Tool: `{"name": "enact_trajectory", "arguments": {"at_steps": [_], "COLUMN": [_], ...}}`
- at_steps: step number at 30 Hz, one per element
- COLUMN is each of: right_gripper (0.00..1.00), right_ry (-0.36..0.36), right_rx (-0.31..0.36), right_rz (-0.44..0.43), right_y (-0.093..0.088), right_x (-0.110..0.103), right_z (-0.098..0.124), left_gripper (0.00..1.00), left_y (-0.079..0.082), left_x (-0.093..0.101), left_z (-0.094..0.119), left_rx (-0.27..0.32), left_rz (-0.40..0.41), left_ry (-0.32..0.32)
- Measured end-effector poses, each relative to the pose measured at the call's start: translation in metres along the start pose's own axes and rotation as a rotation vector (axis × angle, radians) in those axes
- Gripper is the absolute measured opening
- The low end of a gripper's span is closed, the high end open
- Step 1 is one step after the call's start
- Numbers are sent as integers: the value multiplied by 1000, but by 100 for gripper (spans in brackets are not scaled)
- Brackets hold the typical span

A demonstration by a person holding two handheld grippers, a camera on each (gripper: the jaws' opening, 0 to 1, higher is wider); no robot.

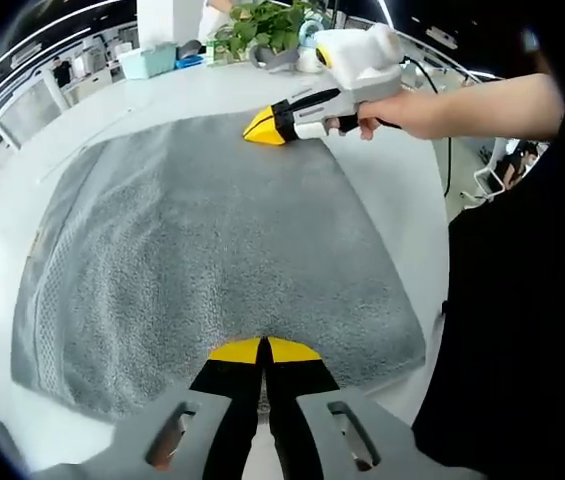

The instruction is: Fold the towel on the table until its edges align and the towel forms a compact rectangular stack.

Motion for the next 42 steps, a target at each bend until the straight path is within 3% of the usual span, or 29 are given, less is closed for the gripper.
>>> {"name": "enact_trajectory", "arguments": {"at_steps": [13, 17, 24, 42], "right_gripper": [0, 0, 0, 0], "right_ry": [-25, -18, -30, -30], "right_rx": [-3, -1, 1, 4], "right_rz": [-48, -146, -104, -130], "right_y": [-5, -8, -7, -10], "right_x": [-4, -2, -5, -8], "right_z": [9, 10, 12, 17], "left_gripper": [1, 1, 1, 1], "left_y": [-1, -2, -2, -4], "left_x": [-1, -2, -3, -6], "left_z": [3, 3, 4, 7], "left_rx": [-16, -17, -21, -42], "left_rz": [32, 43, 43, 59], "left_ry": [11, 14, 22, 45]}}
Point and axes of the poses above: the point that each gripper's makers call its tool centre point, and the gripper's own axes: z roughly backward along the fingers, x roughly to its right, y roughly out of its top, the point moved 8 cm from there along z, roughly backward along the fingers, and after that the axes turned 11 degrees about -y, right-handed, at the moved point
